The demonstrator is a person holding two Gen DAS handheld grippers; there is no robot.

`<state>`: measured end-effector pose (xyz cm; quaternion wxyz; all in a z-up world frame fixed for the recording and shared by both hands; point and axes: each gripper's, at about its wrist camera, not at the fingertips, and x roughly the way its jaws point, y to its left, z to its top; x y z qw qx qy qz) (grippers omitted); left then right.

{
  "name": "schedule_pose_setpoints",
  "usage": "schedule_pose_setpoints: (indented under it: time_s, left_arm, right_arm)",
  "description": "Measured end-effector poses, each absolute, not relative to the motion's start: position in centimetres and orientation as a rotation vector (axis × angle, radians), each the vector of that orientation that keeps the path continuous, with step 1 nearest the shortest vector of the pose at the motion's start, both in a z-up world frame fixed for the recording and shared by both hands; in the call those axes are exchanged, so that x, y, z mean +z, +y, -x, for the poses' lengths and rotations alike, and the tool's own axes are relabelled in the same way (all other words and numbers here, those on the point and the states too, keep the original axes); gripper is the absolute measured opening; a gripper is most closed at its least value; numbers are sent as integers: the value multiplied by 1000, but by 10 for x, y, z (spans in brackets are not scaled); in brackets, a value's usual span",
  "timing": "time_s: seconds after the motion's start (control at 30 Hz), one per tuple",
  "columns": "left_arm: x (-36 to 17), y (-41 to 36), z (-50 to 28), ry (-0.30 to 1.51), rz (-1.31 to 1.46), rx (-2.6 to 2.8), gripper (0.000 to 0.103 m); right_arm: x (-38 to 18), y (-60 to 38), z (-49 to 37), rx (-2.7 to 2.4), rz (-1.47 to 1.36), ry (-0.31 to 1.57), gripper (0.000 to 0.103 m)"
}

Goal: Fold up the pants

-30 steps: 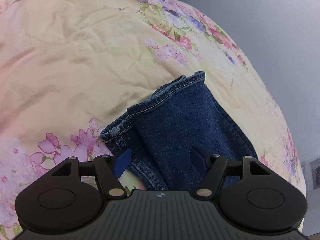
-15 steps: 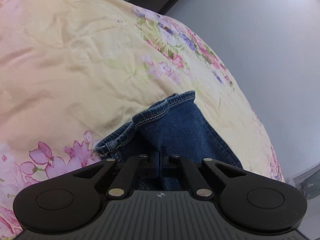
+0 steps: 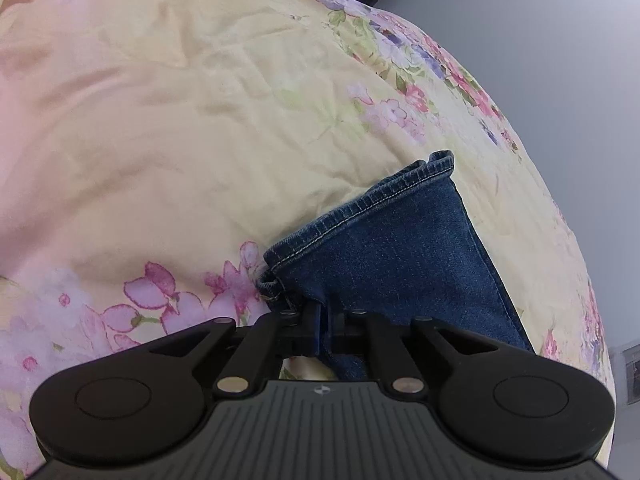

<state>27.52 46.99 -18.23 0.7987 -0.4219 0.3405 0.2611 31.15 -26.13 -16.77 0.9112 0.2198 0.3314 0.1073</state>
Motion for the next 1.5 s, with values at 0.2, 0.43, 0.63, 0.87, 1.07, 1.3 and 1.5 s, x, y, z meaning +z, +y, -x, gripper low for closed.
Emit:
schedule_pose_setpoints:
  time_s: [0.2, 0.43, 0.63, 0.87, 1.07, 1.3, 1.5]
  left_arm:
    - [-166, 470, -269, 710, 845, 615, 16]
    - [-165, 476, -270, 749, 828, 610, 18]
    - [-167, 475, -270, 754, 822, 601, 18]
    - [-171, 478, -268, 752, 838, 595, 21]
    - [-171, 480, -266, 749, 863, 593, 22]
    - [-170, 477, -249, 731, 940, 561, 25]
    - [-176, 446, -224, 652, 1080, 439, 56]
  right_arm:
    - [-158, -232, -331, 227, -165, 655, 31]
    - [-172, -168, -319, 411, 201, 614, 29]
    - [-190, -141, -311, 442, 567, 596, 27]
    - [-194, -137, -297, 495, 846, 544, 0]
    - [-217, -142, -273, 552, 1007, 581, 0]
    - [-193, -165, -275, 582, 732, 678, 0]
    - [-162, -221, -270, 439, 393, 666, 23]
